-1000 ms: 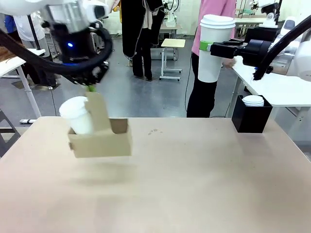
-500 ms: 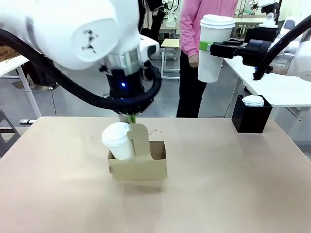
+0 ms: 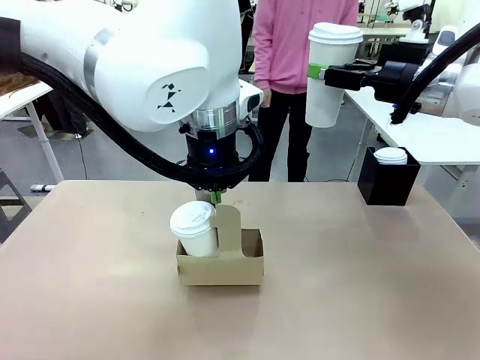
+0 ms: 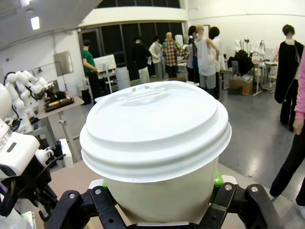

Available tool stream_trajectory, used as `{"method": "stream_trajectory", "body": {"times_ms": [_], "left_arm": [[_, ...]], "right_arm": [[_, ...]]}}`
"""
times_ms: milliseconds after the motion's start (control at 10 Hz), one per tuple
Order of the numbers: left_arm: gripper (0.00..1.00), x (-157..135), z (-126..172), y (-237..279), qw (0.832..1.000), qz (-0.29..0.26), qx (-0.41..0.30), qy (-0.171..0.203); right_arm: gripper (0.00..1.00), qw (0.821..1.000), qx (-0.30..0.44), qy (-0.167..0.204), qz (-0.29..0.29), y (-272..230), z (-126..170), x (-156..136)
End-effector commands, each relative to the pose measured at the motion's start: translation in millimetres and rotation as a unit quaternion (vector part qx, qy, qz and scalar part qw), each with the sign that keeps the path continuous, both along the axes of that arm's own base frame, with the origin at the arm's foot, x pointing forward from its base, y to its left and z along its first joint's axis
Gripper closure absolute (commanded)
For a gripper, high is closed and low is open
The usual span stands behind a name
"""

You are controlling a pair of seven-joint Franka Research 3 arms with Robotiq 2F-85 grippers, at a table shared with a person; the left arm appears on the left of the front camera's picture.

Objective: Pour a drink into a cup and package it in a carrier.
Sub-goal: Position the Cup Carrier in the center of the table, then insert the held 600 ml Paper Cup into the Cup Carrier.

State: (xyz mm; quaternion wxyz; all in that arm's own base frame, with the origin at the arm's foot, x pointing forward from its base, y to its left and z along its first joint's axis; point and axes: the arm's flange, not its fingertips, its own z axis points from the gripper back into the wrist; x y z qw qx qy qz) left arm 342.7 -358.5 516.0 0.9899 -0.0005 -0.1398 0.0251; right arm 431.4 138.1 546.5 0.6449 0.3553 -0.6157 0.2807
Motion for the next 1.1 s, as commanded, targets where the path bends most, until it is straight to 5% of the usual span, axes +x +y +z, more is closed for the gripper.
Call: {"method": "stream_trajectory", "body": {"times_ms": [0, 1000], "left_arm": [[0.98, 0.5, -7.3, -12.1, 1.0, 0.018, 0.003, -0.01], [0.98, -2.2, -23.0, -16.7, 1.0, 0.005, 0.013, 0.006]], "right_arm": [[0.19, 1.0, 0.008, 0.001, 0.003, 0.6, 2.9, -0.2], [0.19, 1.0, 0.008, 0.001, 0.003, 0.6, 2.9, -0.2]]}}
